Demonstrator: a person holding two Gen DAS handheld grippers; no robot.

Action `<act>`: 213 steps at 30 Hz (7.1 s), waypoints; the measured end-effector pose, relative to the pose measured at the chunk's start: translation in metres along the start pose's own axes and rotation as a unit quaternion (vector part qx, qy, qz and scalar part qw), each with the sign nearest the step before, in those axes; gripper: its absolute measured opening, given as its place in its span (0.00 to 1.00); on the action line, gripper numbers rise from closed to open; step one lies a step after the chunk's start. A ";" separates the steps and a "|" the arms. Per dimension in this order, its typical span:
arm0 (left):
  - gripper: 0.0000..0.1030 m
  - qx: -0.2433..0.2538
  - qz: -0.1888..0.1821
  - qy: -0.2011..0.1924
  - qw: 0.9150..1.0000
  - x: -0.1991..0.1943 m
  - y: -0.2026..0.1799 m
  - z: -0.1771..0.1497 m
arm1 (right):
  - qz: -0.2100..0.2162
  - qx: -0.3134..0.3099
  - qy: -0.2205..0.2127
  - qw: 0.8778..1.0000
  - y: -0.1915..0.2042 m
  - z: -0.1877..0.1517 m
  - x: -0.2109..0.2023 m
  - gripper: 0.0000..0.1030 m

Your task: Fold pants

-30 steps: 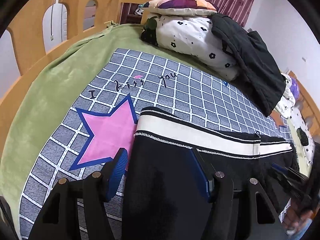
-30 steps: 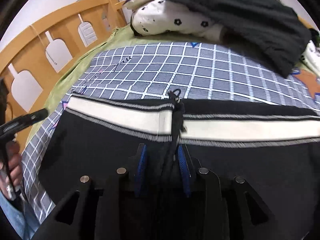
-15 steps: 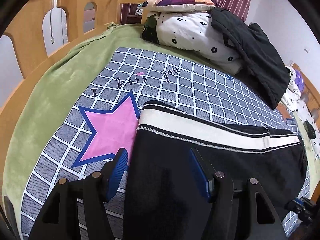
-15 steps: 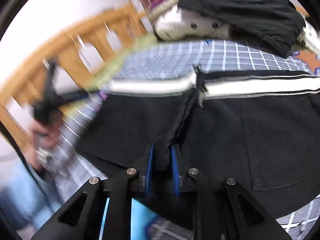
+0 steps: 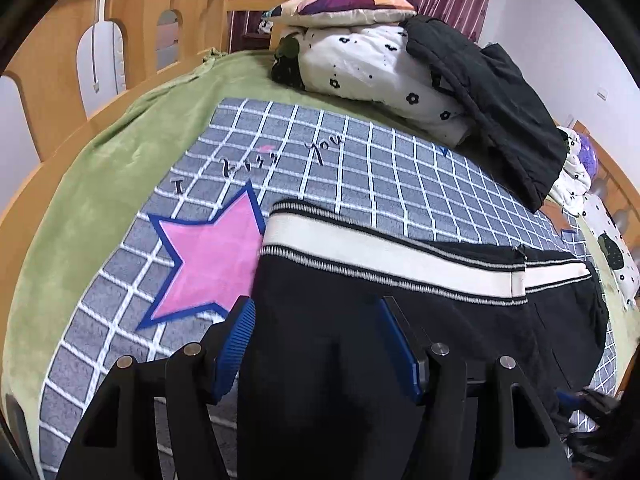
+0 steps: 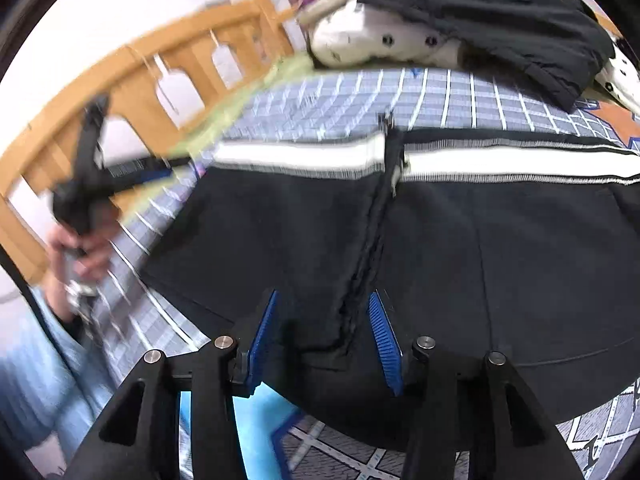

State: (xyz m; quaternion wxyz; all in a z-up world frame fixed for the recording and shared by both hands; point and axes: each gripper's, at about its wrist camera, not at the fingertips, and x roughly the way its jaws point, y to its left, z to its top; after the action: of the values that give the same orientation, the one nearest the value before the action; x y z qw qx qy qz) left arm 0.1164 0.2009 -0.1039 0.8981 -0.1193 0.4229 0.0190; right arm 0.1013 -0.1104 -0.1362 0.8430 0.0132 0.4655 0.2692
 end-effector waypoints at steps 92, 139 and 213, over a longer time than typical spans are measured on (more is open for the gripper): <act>0.18 -0.116 -0.071 0.007 0.991 -0.015 0.043 -0.082 | -0.177 0.033 -0.049 0.982 -0.063 -0.005 0.004 0.60; 0.73 0.054 -0.099 0.026 0.993 -0.002 -0.151 -0.150 | 0.037 0.158 -0.007 0.987 -0.133 -0.004 -0.008 0.60; 0.58 0.019 -0.213 0.085 0.973 0.117 -0.253 -0.059 | -0.149 0.070 -0.011 0.986 -0.315 0.050 -0.081 0.70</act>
State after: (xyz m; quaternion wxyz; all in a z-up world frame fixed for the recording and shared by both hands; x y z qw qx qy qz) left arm 0.1814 -0.0664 -0.1793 0.8442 -0.1909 0.4631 -0.1908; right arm 0.2460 -0.4056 -0.1309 0.8759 0.0060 0.4704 0.1069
